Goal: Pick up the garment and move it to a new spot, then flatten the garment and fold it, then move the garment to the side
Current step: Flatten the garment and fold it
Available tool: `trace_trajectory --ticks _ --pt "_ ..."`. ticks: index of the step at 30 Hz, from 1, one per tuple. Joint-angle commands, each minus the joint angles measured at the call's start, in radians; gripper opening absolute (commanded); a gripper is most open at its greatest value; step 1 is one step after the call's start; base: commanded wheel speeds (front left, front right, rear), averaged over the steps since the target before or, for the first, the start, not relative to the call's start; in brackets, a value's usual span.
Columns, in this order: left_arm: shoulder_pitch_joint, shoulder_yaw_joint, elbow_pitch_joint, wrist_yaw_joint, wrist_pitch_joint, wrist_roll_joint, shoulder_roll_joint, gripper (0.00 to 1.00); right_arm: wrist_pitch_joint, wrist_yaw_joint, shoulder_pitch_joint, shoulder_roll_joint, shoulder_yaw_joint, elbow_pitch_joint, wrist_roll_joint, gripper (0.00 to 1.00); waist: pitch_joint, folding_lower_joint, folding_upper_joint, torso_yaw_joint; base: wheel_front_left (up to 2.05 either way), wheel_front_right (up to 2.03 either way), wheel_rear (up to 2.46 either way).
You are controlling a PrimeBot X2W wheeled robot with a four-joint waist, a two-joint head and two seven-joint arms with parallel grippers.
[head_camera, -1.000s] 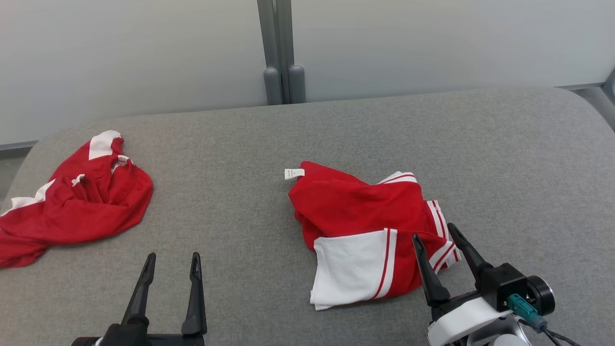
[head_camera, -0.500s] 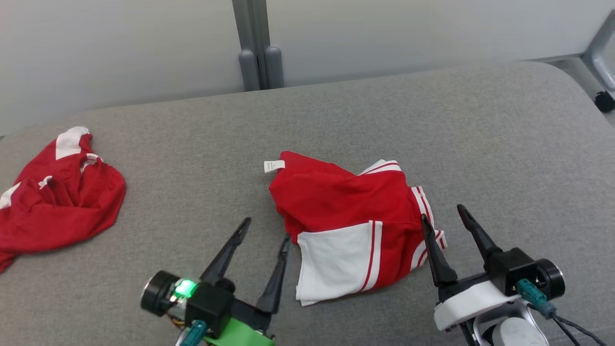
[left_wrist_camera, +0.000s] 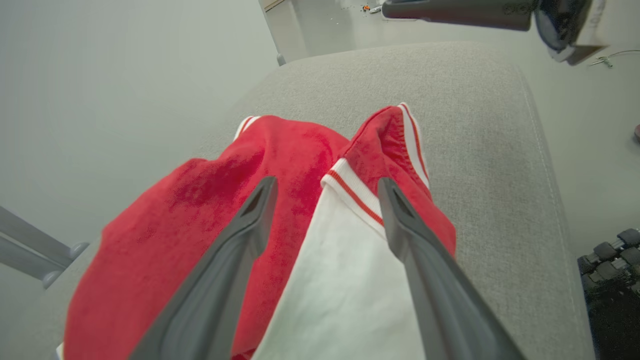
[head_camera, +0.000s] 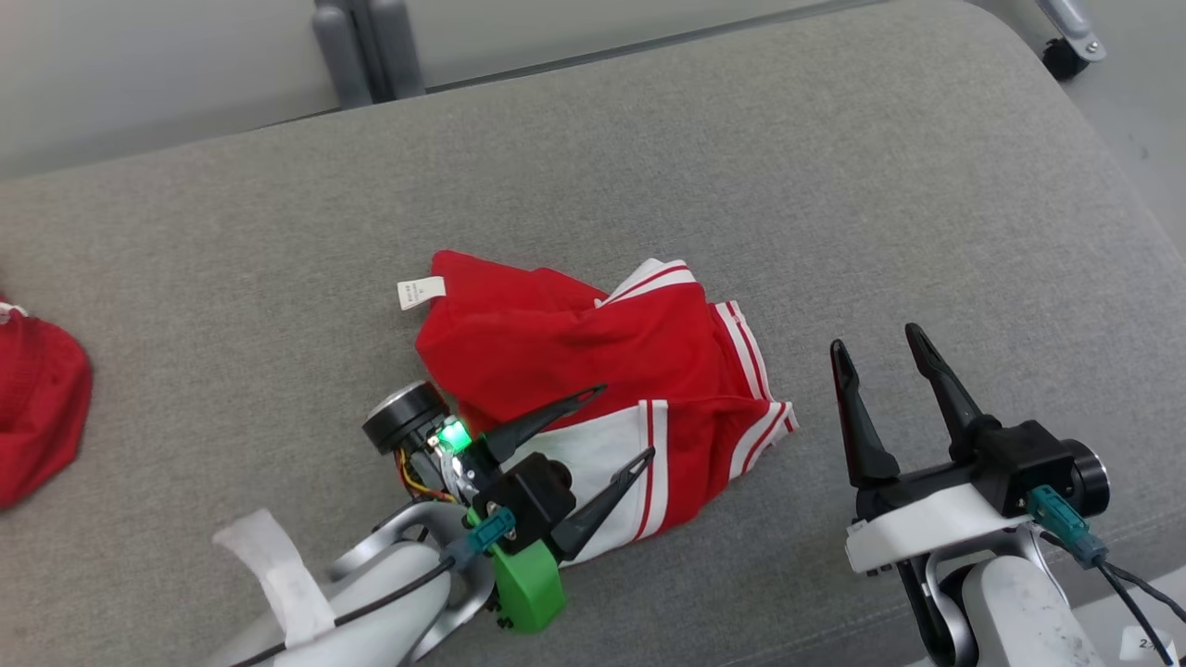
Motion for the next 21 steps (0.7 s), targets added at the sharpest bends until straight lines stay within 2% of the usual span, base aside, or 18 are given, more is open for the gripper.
trace_trajectory --ticks 1,11,12,13,21 --pt "-0.046 -0.024 0.005 0.002 0.010 -0.013 0.010 1.00 -0.001 -0.002 -0.017 0.000 0.005 -0.005 0.011 1.00 0.068 0.0000 0.0000 -0.063 0.00 0.00 0.00" --pt "-0.219 -0.214 0.037 0.002 0.084 -0.109 0.055 0.98 -0.001 -0.002 -0.039 0.000 0.009 -0.013 0.038 1.00 0.116 0.0000 0.0000 -0.091 0.00 0.00 0.00" --pt "-0.230 -0.234 0.031 0.002 0.077 -0.123 0.058 0.37 -0.001 -0.002 -0.040 0.000 0.008 -0.013 0.040 1.00 0.117 0.0000 0.0000 -0.093 0.00 0.00 0.00" --pt "-0.232 -0.250 0.028 0.002 0.078 -0.142 0.060 0.00 -0.001 -0.002 -0.039 0.000 0.007 -0.013 0.040 1.00 0.117 0.0000 0.0000 -0.094 0.00 0.00 0.00" --pt "-0.294 -0.331 -0.073 0.002 0.084 -0.280 0.100 0.00 -0.001 -0.002 -0.040 0.000 0.001 -0.002 0.051 1.00 0.096 0.0000 0.0000 -0.103 0.00 0.00 0.00"
